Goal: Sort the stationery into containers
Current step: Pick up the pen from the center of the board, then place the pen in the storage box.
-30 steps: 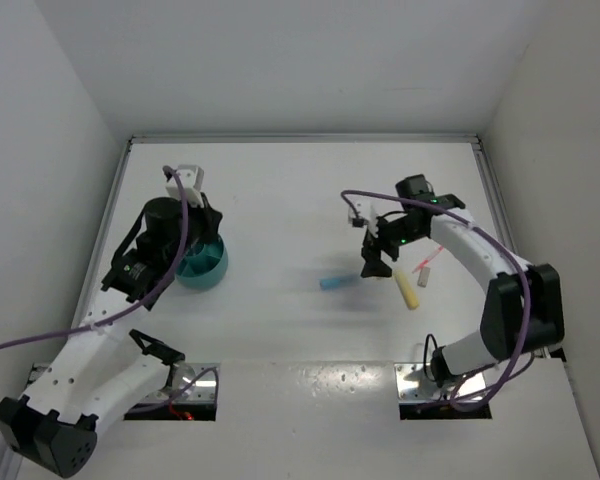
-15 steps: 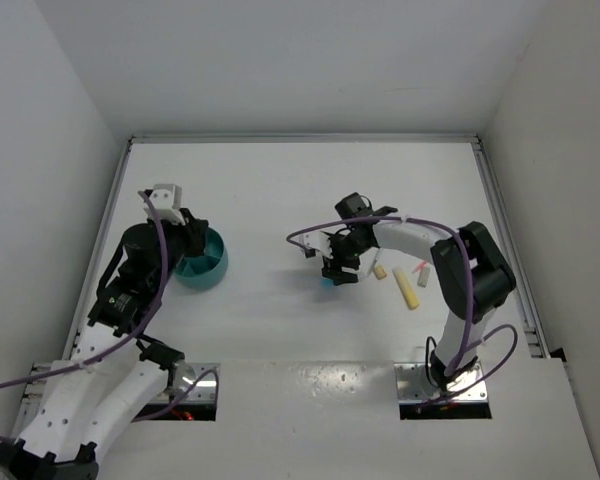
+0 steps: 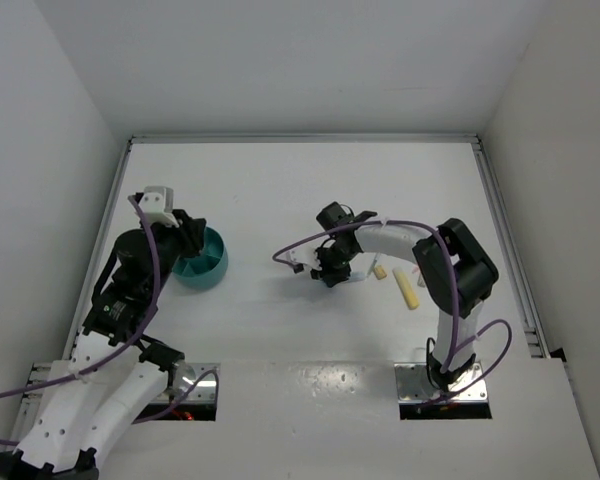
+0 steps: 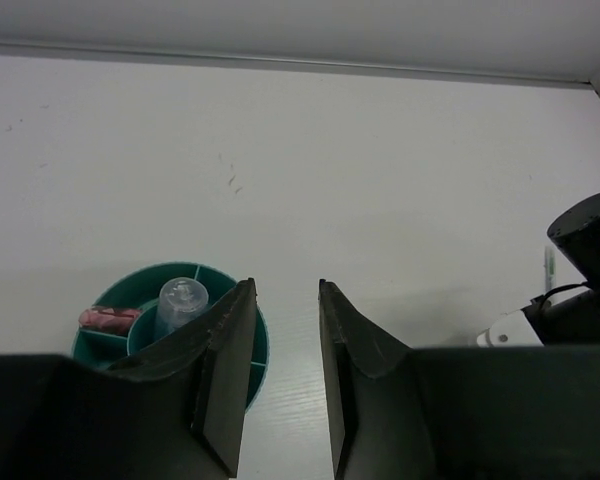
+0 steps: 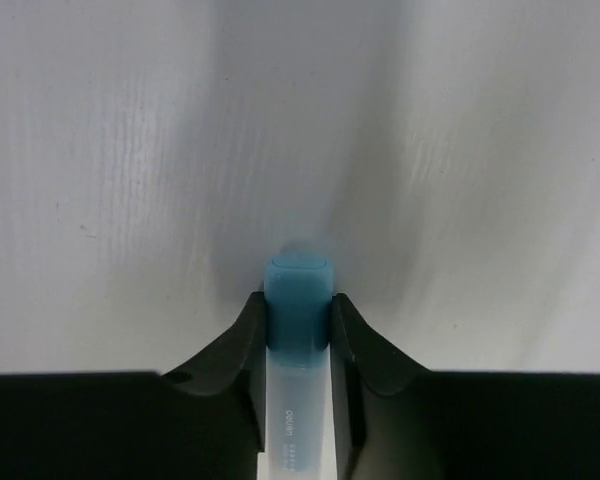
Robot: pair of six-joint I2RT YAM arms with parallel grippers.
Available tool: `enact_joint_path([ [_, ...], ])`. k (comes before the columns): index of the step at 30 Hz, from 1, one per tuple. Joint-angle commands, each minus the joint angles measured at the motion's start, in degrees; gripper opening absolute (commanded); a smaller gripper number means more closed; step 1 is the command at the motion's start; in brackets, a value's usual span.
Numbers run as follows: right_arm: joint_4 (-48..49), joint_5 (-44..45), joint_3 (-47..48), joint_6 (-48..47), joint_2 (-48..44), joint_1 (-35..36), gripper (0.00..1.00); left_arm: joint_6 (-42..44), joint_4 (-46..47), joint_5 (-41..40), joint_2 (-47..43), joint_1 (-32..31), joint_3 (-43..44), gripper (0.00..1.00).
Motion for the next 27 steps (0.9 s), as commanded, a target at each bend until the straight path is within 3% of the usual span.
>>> enact_joint_path([
  [1,-3.5,1.2,2.8,-2.0,2.1,1.4,0.15,0.1,1.9,-2.2,-1.3,0.5,0.7,0.37],
  [2,-5.0,0.5,5.2,-2.0,2.1,1.4,0.07,-0.6,1.9,-3.4,-2.3,0.5,0.7,0.37],
  [5,-5.6,-1.0,14.7,5.1,1.6,3.6,0.00,-3.1,1.9,-12.0,-4.7,0.5,0.1,0.37],
  [6,-5.6,-1.0,18.3,11.5,2.3,4.9,0.00,-4.5,1.9,-16.9,-5.5,0.5,-0.4,0.37],
  [9,-2.5,6.0,35.7,23.3,8.6,6.9,0.00,-5.6,1.9,-21.9,-9.1,0.5,-1.4,0.37],
  [10,-1.5,7.2,44.1,32.0,10.5,7.6,0.00,-5.6,1.9,-23.1,-9.7,0.5,-1.4,0.37],
  [11,1.1,8.3,46.7,34.6,11.7,8.1,0.00,-5.6,1.9,-23.1,-10.4,0.5,-2.0,0.38],
  [12,4.2,13.4,45.7,36.7,11.7,10.2,0.00,-5.6,1.9,-23.7,-10.4,0.5,-2.0,0.38],
  [15,18.2,16.2,40.2,43.9,9.9,11.8,0.00,-5.6,2.4,-24.3,-9.9,0.5,-2.0,0.38],
  [19,23.8,10.9,42.5,48.2,10.4,12.3,0.00,-5.0,2.4,-24.3,-9.1,0.5,-2.0,0.38],
  [20,23.8,8.9,44.5,53.0,11.4,11.8,0.00,-5.0,2.4,-24.3,-9.1,0.5,-2.0,0.38],
  [23,24.4,-5.5,50.8,62.9,16.3,10.6,0.00,-4.5,2.4,-24.3,-9.1,0.5,-2.0,0.38],
  [27,28.8,-12.8,56.6,68.6,21.6,11.2,0.00,-4.0,2.4,-24.8,-9.1,0.5,-2.0,0.38],
])
